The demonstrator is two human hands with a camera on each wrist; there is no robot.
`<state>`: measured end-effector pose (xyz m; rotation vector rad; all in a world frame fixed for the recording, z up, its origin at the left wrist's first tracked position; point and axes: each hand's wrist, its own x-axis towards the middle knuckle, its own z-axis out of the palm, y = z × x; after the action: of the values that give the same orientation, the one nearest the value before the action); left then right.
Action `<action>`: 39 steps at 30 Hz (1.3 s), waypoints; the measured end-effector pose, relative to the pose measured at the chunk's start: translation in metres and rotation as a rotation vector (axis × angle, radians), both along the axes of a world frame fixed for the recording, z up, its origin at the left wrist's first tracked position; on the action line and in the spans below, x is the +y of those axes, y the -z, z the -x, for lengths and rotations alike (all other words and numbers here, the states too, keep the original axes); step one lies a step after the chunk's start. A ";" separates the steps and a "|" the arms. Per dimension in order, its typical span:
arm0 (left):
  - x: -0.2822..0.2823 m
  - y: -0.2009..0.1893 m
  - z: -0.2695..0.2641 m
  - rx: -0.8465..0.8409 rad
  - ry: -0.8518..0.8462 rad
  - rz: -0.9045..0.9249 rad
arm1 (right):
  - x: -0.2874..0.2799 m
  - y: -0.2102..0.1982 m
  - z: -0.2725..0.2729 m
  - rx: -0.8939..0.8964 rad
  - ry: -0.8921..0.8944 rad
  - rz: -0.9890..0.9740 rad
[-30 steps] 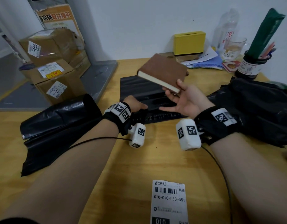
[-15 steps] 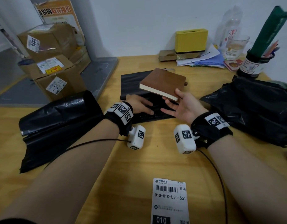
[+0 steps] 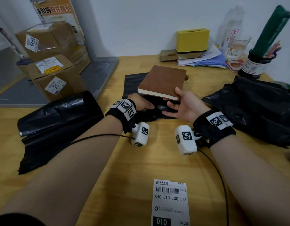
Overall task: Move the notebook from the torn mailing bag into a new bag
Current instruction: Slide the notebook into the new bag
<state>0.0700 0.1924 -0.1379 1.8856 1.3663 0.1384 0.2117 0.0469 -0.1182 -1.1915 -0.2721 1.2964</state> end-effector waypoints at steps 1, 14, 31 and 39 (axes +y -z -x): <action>0.001 0.000 0.000 -0.004 -0.003 0.003 | 0.000 0.000 0.001 0.000 0.003 0.002; 0.012 -0.012 0.008 -0.141 -0.181 0.146 | -0.006 -0.013 -0.003 -0.027 -0.017 -0.028; -0.002 -0.043 0.006 -0.098 -0.132 0.386 | -0.113 -0.067 -0.028 -0.650 0.071 0.087; 0.001 -0.043 0.015 -0.170 -0.133 0.511 | -0.128 -0.057 -0.020 -0.723 -0.076 0.111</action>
<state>0.0552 0.1937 -0.0945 1.3303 1.2652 0.0111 0.2315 -0.0809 -0.0615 -1.7321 -0.7795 0.9063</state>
